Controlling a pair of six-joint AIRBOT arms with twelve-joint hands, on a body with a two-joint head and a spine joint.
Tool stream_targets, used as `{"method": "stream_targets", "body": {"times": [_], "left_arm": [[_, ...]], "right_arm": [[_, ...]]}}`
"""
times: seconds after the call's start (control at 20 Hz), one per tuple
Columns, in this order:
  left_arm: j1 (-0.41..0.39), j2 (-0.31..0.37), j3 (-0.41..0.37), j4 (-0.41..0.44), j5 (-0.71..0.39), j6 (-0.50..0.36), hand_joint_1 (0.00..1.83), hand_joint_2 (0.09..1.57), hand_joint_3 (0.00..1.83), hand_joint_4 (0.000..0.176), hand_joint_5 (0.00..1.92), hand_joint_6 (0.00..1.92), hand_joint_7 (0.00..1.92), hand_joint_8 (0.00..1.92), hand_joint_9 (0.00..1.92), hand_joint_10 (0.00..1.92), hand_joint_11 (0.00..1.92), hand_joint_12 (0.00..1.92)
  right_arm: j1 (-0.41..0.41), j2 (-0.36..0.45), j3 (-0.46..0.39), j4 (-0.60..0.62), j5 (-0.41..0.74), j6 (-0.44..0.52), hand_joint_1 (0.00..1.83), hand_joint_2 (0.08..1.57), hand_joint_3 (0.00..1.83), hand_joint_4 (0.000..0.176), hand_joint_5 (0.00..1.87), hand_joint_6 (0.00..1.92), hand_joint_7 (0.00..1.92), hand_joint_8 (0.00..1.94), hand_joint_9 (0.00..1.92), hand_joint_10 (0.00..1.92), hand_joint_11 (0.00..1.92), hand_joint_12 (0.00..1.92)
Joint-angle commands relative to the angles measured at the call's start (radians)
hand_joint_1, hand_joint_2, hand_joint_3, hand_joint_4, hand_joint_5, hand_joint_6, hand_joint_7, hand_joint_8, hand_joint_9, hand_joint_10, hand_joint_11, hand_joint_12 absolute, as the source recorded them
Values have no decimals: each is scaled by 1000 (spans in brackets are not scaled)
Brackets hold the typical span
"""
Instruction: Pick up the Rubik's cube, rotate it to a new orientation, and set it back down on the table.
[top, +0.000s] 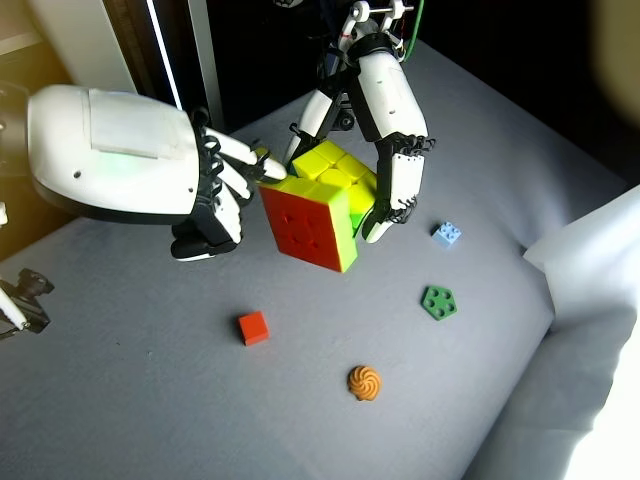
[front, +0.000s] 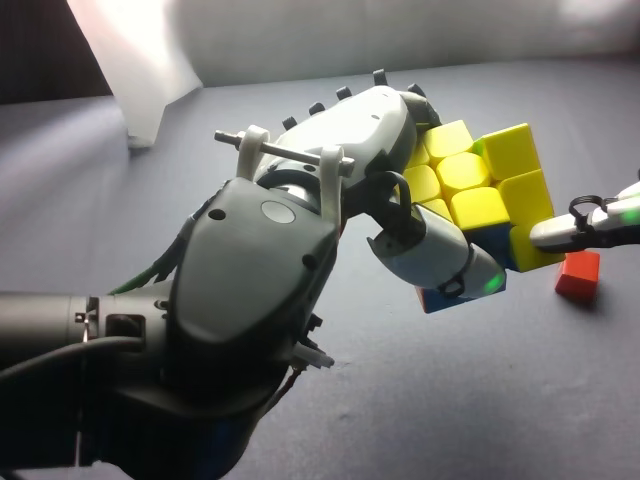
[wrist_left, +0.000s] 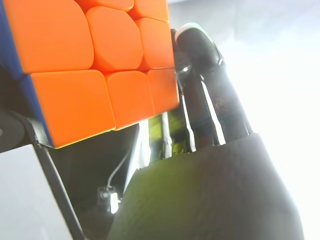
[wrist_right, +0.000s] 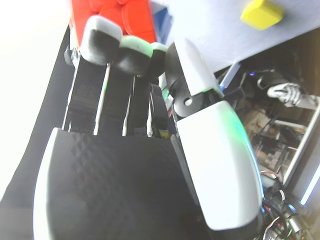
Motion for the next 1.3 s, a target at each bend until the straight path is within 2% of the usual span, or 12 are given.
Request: {"method": "stream_targets", "body": {"times": [0.0, 0.05, 0.15, 0.2, 0.25, 0.65, 0.75, 0.95, 1.05, 1.1, 1.2, 1.25], "left_arm": [[-19, 5, 0, 111, -42, -26, 1196, 1192, 0, 0, 854, 1078, 825, 1397, 673, 1423, 508, 1699], [-20, 5, 0, 111, -43, -26, 1199, 1189, 0, 0, 868, 1051, 819, 1409, 664, 1426, 515, 1706], [-20, 5, 0, 111, -43, -26, 1199, 1184, 0, 0, 815, 1139, 883, 1304, 684, 1395, 396, 1620], [-20, 5, 0, 111, -43, -26, 1224, 1176, 0, 0, 872, 991, 873, 1384, 691, 1450, 435, 1683], [-20, 5, 0, 111, -43, -26, 1220, 1176, 0, 0, 874, 992, 865, 1392, 699, 1503, 535, 1784], [-21, 5, 0, 111, -44, -26, 1220, 1155, 0, 0, 901, 980, 914, 1286, 737, 1446, 568, 1720], [-21, 5, 0, 111, -44, -26, 1211, 1159, 0, 0, 893, 1016, 907, 1268, 735, 1336, 500, 1609], [-21, 5, 0, 111, -44, -26, 1207, 1172, 2, 0, 834, 1097, 908, 1275, 727, 1289, 388, 1504], [-21, 5, 0, 111, -44, -26, 1202, 1176, 0, 0, 838, 1114, 895, 1280, 749, 1259, 524, 1537], [-21, 5, 0, 111, -44, -26, 1317, 1194, 1, 0, 811, 1123, 838, 1297, 714, 1466, 444, 1587], [-20, 5, 0, 110, -44, -26, 1188, 1190, 1, 0, 830, 1157, 850, 1302, 652, 1232, 367, 1546], [-20, 5, 0, 110, -44, -26, 1181, 1199, 1, 0, 784, 1223, 862, 1300, 677, 1319, 382, 1540]], "right_arm": [[4, 1, -4, 44, 19, -3, 1264, 1344, 0, 0, 261, 1, 583, 1711, 860, 1921, 895, 1921], [2, 1, -4, 44, 12, -3, 1229, 1338, 0, 0, 255, 0, 687, 1889, 868, 1921, 899, 1921], [2, 1, -4, 44, 3, -3, 1256, 1349, 2, 0, 261, 2, 577, 1729, 839, 1921, 839, 1921], [-1, 1, -5, 44, 0, -3, 1238, 1337, 0, 0, 269, 2, 714, 1862, 867, 1921, 865, 1921], [-8, 0, -5, 44, -9, -3, 1259, 1339, 0, 0, 264, 2, 614, 1734, 847, 1921, 851, 1921], [-18, -14, -5, 44, -83, -5, 1263, 1342, 0, 0, 284, 8, 585, 1706, 830, 1921, 836, 1921], [-19, -21, -4, 43, -114, -6, 1212, 1341, 0, 0, 274, 0, 719, 1932, 859, 1921, 876, 1921], [-21, -51, -5, 43, -160, -7, 1255, 1354, 4, 0, 262, 1, 565, 1739, 837, 1921, 855, 1921], [-26, -57, -5, 43, -171, -7, 1260, 1348, 1, 0, 269, 1, 576, 1721, 842, 1921, 852, 1921], [-29, -60, -4, 43, -176, -8, 1260, 1349, 1, 0, 257, 0, 574, 1721, 838, 1921, 840, 1921], [-31, -65, -4, 43, -178, -9, 1263, 1342, 0, 0, 259, 2, 586, 1701, 817, 1921, 818, 1921], [-31, -69, -4, 43, -186, -12, 1265, 1338, 0, 0, 256, 1, 593, 1691, 812, 1921, 795, 1921]]}}
